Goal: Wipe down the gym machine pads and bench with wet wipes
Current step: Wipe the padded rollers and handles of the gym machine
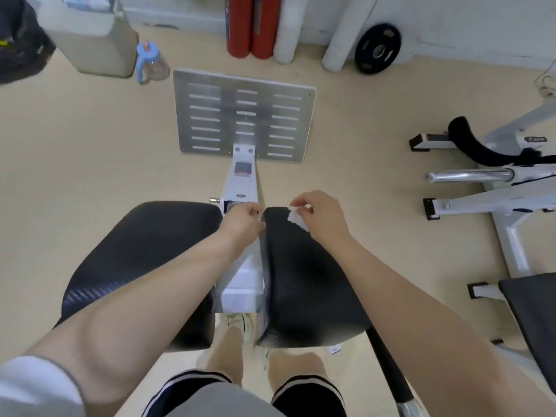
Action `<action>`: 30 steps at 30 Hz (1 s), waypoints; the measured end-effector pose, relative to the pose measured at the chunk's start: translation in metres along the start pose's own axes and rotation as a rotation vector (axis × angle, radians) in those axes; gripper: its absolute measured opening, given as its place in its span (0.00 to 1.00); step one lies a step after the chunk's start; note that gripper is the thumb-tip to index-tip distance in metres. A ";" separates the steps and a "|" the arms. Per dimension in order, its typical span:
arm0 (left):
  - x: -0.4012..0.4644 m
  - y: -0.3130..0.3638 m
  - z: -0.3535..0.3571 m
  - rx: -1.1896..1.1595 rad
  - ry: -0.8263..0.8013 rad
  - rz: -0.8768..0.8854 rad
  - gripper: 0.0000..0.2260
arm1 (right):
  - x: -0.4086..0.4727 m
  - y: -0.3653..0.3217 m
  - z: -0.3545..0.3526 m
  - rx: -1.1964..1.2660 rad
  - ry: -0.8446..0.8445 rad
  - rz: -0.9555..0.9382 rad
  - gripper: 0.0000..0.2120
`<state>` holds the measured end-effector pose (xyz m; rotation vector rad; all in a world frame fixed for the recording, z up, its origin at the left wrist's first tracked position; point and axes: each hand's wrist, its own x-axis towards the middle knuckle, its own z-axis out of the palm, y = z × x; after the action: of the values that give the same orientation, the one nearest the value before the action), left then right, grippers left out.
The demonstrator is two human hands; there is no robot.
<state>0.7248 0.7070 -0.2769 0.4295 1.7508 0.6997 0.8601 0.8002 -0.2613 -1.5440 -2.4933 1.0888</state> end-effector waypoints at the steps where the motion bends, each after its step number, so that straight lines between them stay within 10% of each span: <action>1: 0.007 -0.004 0.001 -0.012 0.012 -0.010 0.20 | 0.012 0.000 0.010 -0.035 -0.052 -0.003 0.11; 6: 0.023 -0.015 0.011 -0.017 -0.006 -0.105 0.23 | 0.055 0.007 0.050 -0.091 -0.297 -0.086 0.12; 9: 0.028 -0.022 0.014 -0.034 -0.033 -0.163 0.04 | 0.075 0.019 0.055 -0.198 -0.416 -0.248 0.12; 30: 0.013 -0.013 0.027 -0.231 -0.076 -0.254 0.22 | 0.106 0.073 0.044 -0.295 -0.366 -0.257 0.09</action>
<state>0.7480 0.7119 -0.2997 0.0730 1.5961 0.6833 0.8470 0.8800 -0.3708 -1.1020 -3.1108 1.0840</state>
